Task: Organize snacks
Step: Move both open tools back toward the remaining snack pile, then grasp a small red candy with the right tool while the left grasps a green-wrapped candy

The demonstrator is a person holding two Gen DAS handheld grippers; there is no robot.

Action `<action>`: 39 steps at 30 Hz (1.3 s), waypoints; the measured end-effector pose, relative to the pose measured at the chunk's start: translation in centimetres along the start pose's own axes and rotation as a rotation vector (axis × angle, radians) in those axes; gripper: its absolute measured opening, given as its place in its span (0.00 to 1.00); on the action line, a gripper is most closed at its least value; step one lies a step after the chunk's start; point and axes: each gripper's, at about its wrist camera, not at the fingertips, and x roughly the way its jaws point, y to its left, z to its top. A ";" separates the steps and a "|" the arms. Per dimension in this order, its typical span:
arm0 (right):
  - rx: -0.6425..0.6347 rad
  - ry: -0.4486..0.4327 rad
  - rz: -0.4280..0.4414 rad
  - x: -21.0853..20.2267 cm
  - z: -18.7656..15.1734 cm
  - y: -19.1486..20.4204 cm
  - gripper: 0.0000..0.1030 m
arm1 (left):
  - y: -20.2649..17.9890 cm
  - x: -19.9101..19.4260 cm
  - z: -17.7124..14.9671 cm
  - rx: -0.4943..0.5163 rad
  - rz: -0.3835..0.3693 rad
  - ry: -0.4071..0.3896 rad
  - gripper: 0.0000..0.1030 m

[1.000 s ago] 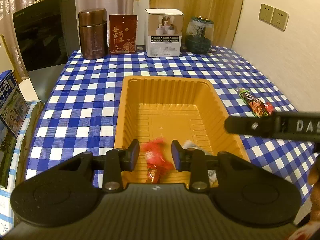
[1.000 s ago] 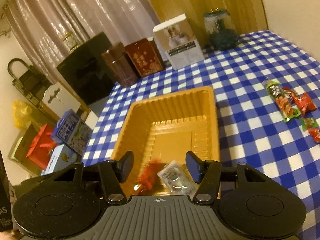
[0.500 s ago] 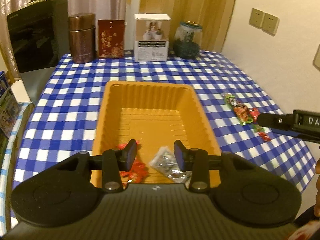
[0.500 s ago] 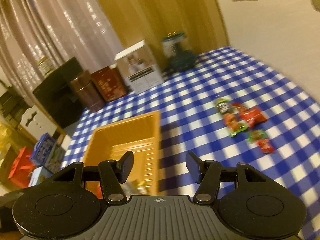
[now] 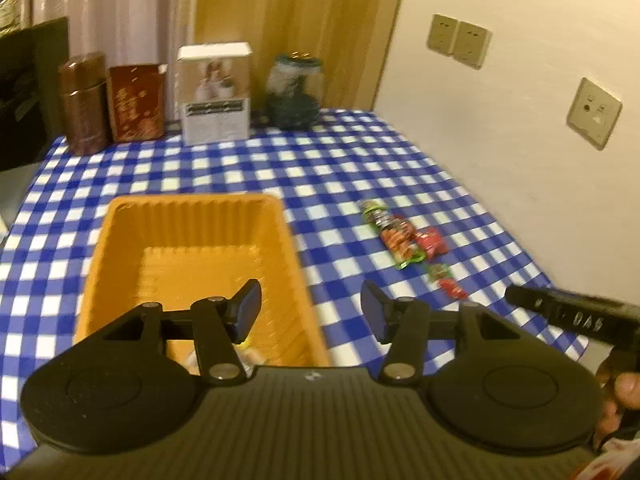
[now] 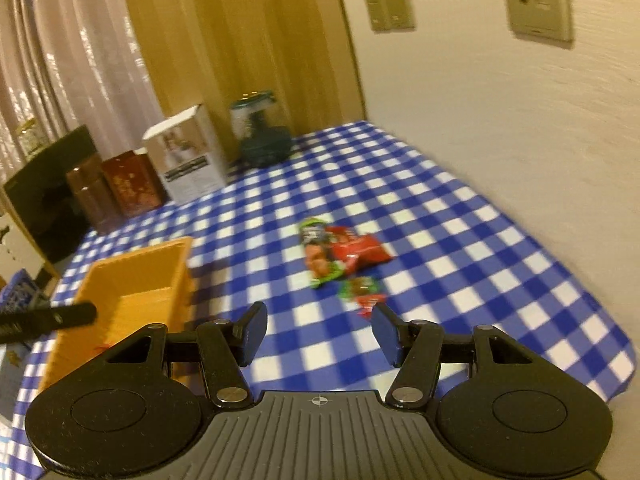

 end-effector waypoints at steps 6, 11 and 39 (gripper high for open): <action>-0.014 -0.005 -0.015 1.0 0.2 -2.3 0.56 | -2.8 1.8 1.8 0.008 -0.036 -0.018 0.54; -0.035 0.019 -0.010 3.3 0.3 -3.7 0.56 | -5.0 5.0 2.3 0.009 -0.055 0.001 0.55; -0.103 0.218 0.029 14.2 1.3 -5.0 0.34 | -7.8 17.7 1.7 0.107 -0.003 0.148 0.55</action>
